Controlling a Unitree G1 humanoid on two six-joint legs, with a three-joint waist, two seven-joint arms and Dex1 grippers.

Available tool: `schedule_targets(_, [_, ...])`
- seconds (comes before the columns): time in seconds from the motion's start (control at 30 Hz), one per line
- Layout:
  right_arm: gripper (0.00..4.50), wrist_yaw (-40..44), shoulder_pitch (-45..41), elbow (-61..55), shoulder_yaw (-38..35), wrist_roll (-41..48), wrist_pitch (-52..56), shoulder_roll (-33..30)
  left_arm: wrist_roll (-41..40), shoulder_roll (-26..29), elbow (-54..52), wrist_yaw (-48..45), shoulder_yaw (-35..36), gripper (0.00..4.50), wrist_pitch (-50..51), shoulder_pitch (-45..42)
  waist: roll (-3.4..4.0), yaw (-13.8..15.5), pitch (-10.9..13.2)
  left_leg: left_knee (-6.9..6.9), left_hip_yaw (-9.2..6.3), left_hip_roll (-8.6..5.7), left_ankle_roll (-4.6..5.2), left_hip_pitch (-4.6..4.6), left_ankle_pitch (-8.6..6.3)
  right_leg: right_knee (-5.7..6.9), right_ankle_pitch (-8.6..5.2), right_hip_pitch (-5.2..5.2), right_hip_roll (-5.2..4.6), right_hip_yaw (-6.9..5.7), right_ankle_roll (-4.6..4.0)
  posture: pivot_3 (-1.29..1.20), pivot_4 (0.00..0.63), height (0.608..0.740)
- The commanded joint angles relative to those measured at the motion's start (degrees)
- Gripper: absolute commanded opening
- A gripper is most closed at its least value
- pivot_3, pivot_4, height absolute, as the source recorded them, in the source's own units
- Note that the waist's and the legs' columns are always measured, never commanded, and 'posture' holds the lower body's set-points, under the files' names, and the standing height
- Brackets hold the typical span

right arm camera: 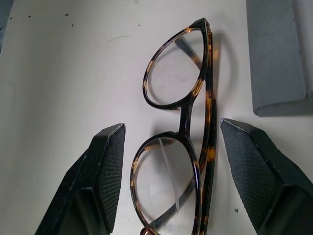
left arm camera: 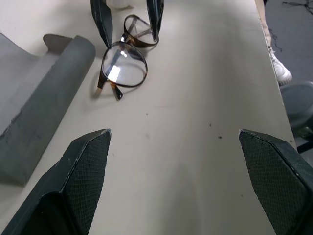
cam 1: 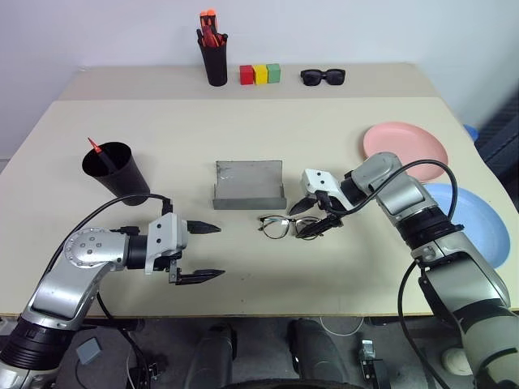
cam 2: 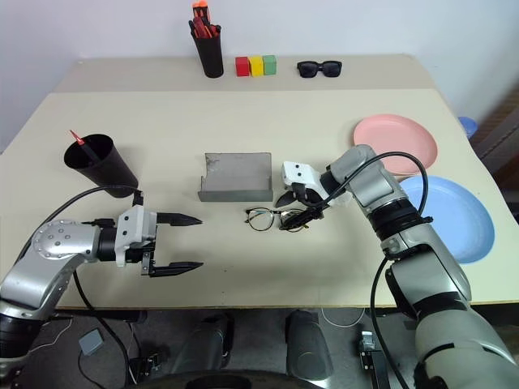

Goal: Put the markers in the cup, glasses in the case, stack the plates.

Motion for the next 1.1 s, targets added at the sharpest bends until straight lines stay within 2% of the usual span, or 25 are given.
schedule_targets(0.03, [2.89,0.52,-1.53,-0.86,-0.88,0.22,0.3,0.19,-0.1,-0.21,-1.45,0.16,-0.55,4.33,0.05,-0.82,0.0,-0.02,0.0,0.0,0.0,0.0,0.0,0.0,0.0,0.0,0.0,0.0,0.0,0.0,0.0,0.0,0.15,0.74])
schedule_targets(0.1, [2.27,0.63,-1.41,-1.06,-0.84,0.21,0.53,0.2,-0.23,-0.22,-1.61,0.25,-0.63,4.36,0.42,-1.12,0.0,-0.03,0.0,0.0,0.0,0.0,0.0,0.0,0.0,0.0,0.0,0.0,0.0,0.0,0.0,0.0,0.15,0.74])
schedule_targets(0.13, [1.87,0.62,-1.33,-1.16,-0.82,0.18,0.55,0.22,-0.26,-0.2,-1.67,0.26,-0.65,4.36,0.55,-1.21,0.0,-0.02,0.0,0.0,0.0,0.0,0.0,0.0,0.0,0.0,0.0,0.0,0.0,0.0,0.0,0.0,0.15,0.74])
schedule_targets(0.23, [0.28,0.54,-0.95,-1.75,-0.77,0.26,0.89,0.46,-0.32,-0.17,-1.88,0.43,-0.69,4.36,0.96,-1.53,0.0,-0.05,0.0,0.0,0.0,0.0,0.0,0.0,0.0,0.0,0.0,0.0,0.0,0.0,0.0,0.0,0.15,0.74])
schedule_targets(0.27, [0.06,0.62,-0.81,-2.01,-0.74,0.3,1.06,0.53,-0.33,-0.17,-1.96,0.48,-0.71,4.36,1.07,-1.6,-0.03,-0.15,-0.02,0.0,0.0,0.0,0.0,0.02,0.0,0.0,0.0,0.02,0.0,0.0,0.0,0.0,0.15,0.74])
schedule_targets(0.57, [0.06,0.43,-0.02,-3.49,-0.66,0.63,1.73,0.82,-0.3,-0.49,-2.02,1.0,-0.94,4.36,1.43,-1.89,-0.03,-0.11,-0.03,0.06,0.0,0.02,-0.01,0.07,0.0,0.14,0.0,0.02,0.01,0.0,-0.01,0.0,0.15,0.74])
schedule_targets(0.8, [0.06,0.11,-0.58,-2.86,-3.21,1.54,1.06,-1.57,-0.05,-1.12,-2.01,1.75,-1.71,4.36,1.32,-1.97,-0.03,-0.03,-0.02,0.07,0.0,0.02,-0.01,0.07,0.0,0.15,0.0,0.02,0.01,0.0,-0.01,0.0,0.15,0.74])
schedule_targets(0.97, [0.06,3.14,1.99,-10.55,-6.14,12.62,3.85,-8.07,-1.19,-1.96,-2.49,2.83,-0.98,4.36,1.9,-1.27,0.02,0.41,0.01,0.06,-0.02,-0.01,0.0,-0.01,0.0,0.11,0.0,0.0,-0.01,0.0,-0.01,0.0,0.15,0.74])
schedule_targets(1.1, [0.06,3.14,3.48,-13.8,-9.3,16.73,5.14,-9.43,-3.16,-3.79,-3.21,5.25,0.42,4.36,3.44,-1.27,0.02,-0.15,0.01,0.01,-0.01,0.0,0.0,0.0,0.0,0.09,0.0,-0.02,-0.02,0.0,0.0,0.0,0.15,0.74])
